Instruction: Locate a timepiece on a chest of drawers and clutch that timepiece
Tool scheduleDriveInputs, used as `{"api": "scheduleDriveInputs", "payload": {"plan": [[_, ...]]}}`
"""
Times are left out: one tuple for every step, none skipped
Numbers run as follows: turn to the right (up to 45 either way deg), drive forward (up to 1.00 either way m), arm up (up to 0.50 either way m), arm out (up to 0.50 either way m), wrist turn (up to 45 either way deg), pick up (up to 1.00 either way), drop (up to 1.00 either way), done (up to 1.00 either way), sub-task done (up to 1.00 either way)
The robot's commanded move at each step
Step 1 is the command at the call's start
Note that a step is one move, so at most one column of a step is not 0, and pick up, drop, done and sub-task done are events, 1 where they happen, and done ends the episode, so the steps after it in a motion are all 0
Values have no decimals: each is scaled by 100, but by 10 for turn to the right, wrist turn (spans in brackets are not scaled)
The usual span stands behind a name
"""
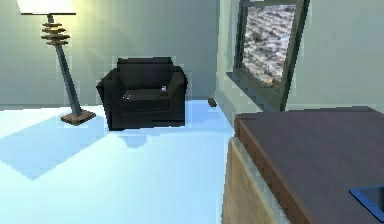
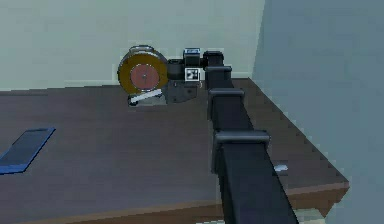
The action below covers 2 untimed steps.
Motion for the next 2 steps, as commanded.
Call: {"api": "scheduleDriveInputs", "payload": {"plan": [[0,0,0,0,0,100,0,0,0],[0,0,0,0,0,0,0,100,0]]}}
